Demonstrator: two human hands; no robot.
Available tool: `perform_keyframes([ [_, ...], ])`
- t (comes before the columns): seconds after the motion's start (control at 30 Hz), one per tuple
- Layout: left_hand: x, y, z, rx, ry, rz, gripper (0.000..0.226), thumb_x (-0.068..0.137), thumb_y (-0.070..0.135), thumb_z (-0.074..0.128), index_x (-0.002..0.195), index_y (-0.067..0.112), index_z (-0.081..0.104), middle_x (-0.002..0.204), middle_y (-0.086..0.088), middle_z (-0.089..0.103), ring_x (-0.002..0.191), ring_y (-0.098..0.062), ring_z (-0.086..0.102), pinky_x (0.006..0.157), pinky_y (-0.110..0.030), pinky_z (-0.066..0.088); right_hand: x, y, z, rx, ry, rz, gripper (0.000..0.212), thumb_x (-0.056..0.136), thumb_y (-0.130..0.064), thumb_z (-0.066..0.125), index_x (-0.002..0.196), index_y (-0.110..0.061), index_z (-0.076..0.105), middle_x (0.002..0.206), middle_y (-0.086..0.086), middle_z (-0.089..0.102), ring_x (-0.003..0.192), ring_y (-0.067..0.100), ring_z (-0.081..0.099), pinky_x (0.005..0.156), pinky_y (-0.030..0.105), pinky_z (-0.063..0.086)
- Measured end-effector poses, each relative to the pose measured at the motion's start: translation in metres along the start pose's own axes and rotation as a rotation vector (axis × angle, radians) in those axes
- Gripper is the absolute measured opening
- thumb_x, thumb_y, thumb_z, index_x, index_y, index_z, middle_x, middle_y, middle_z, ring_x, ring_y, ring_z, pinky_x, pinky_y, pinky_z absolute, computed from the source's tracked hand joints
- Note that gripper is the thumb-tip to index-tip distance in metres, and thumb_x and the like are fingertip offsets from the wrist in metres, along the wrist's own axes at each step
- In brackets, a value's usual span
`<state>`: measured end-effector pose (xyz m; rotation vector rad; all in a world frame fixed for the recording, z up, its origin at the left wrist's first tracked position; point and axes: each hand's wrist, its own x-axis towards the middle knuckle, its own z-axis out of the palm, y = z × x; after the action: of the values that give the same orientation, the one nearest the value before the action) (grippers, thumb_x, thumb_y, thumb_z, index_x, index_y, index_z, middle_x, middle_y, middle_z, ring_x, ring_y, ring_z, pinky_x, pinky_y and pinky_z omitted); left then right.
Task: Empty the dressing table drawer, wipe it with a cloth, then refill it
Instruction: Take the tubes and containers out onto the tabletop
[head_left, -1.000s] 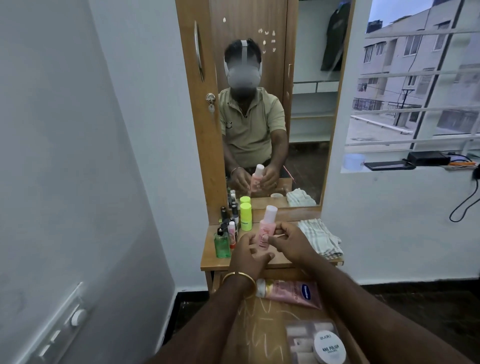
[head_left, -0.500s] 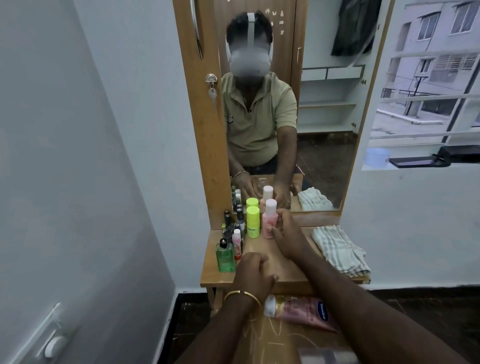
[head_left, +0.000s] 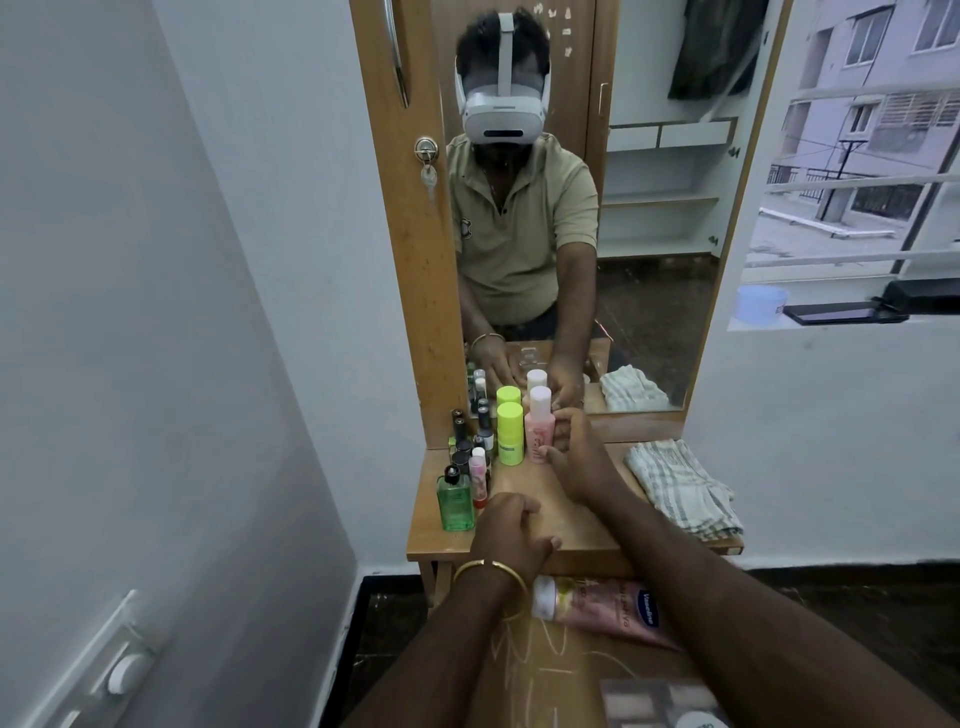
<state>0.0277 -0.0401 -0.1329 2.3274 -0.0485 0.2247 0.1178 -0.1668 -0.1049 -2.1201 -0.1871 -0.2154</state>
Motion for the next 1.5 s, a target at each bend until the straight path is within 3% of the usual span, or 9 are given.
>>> perform_keyframes([
  [0.3,-0.027,0.011,-0.008,-0.021,0.028,0.114,0.034,0.078,0.013,0.074,0.11,0.015,0.063,0.107,0.004,0.057,0.101,-0.013,0.055,0.089,-0.025,0.047,-0.056,-0.002,-0.026,-0.028,0.024,0.036,0.054,0.085,-0.011,0.072,0.13,-0.017,0.043,0.114,-0.001,0.054,0.1,0.012,0.054,0.085,0.028,0.048],
  [0.43,-0.058,0.007,-0.002,-0.024,0.063,0.215,0.02,0.077,0.007,0.068,0.095,0.016,0.066,0.096,0.007,0.058,0.091,-0.006,0.051,0.078,-0.006,0.036,-0.097,0.0,-0.032,0.001,0.132,-0.007,0.031,0.083,-0.005,0.071,0.105,-0.022,0.057,0.106,-0.003,0.059,0.091,0.013,0.059,0.078,0.027,0.05],
  [0.57,-0.082,0.0,0.006,0.068,-0.04,0.108,0.021,0.075,0.015,0.063,0.095,0.02,0.066,0.098,0.006,0.062,0.094,-0.01,0.056,0.082,-0.021,0.044,-0.135,0.003,-0.031,0.031,0.162,-0.01,0.03,0.08,0.003,0.063,0.083,-0.027,0.064,0.093,-0.004,0.066,0.081,0.008,0.062,0.071,0.021,0.048],
  [0.8,-0.078,0.003,0.009,0.31,-0.173,0.011,0.015,0.078,0.025,0.061,0.094,0.023,0.064,0.101,-0.001,0.066,0.097,-0.021,0.061,0.083,-0.033,0.05,-0.169,0.014,-0.007,0.423,0.114,0.611,0.029,0.081,0.006,0.062,0.107,-0.008,0.062,0.098,0.012,0.066,0.092,0.026,0.066,0.08,0.038,0.057],
  [0.87,-0.075,0.007,0.011,0.322,-0.186,0.011,0.016,0.075,0.028,0.062,0.09,0.023,0.061,0.1,-0.002,0.066,0.096,-0.024,0.061,0.081,-0.034,0.051,-0.165,0.02,-0.001,0.556,0.073,0.773,0.021,0.083,0.006,0.06,0.102,0.0,0.062,0.087,0.019,0.064,0.076,0.028,0.066,0.063,0.036,0.056],
  [0.97,-0.069,0.008,0.015,0.36,-0.222,0.014,0.02,0.076,0.028,0.063,0.094,0.02,0.059,0.106,-0.007,0.064,0.101,-0.029,0.06,0.083,-0.035,0.049,-0.157,0.03,0.001,0.669,-0.071,0.845,0.032,0.082,0.0,0.064,0.113,0.0,0.058,0.098,0.018,0.065,0.075,0.024,0.066,0.053,0.028,0.056],
  [1.1,-0.061,0.002,0.021,0.403,-0.244,-0.029,0.029,0.081,0.025,0.065,0.108,0.017,0.057,0.117,-0.011,0.06,0.112,-0.032,0.057,0.091,-0.036,0.046,-0.158,0.031,0.01,0.818,0.025,0.954,0.022,0.091,0.001,0.054,0.114,0.0,0.055,0.086,0.016,0.056,0.065,0.019,0.056,0.042,0.021,0.049],
  [1.33,-0.055,-0.006,0.028,0.378,-0.222,-0.049,0.028,0.086,0.025,0.062,0.112,0.014,0.062,0.12,-0.012,0.062,0.113,-0.031,0.058,0.092,-0.033,0.046,-0.159,0.028,0.018,0.963,0.137,1.074,0.016,0.092,0.001,0.051,0.108,0.002,0.051,0.079,0.015,0.053,0.064,0.02,0.052,0.059,0.028,0.045],
  [1.5,-0.052,-0.009,0.028,0.345,-0.22,-0.046,0.029,0.086,0.026,0.063,0.113,0.014,0.063,0.119,-0.011,0.063,0.111,-0.03,0.059,0.092,-0.033,0.047,-0.159,0.024,0.019,1.022,0.189,1.095,0.03,0.091,0.001,0.056,0.119,0.009,0.05,0.103,0.026,0.062,0.075,0.026,0.061,0.059,0.031,0.05],
])
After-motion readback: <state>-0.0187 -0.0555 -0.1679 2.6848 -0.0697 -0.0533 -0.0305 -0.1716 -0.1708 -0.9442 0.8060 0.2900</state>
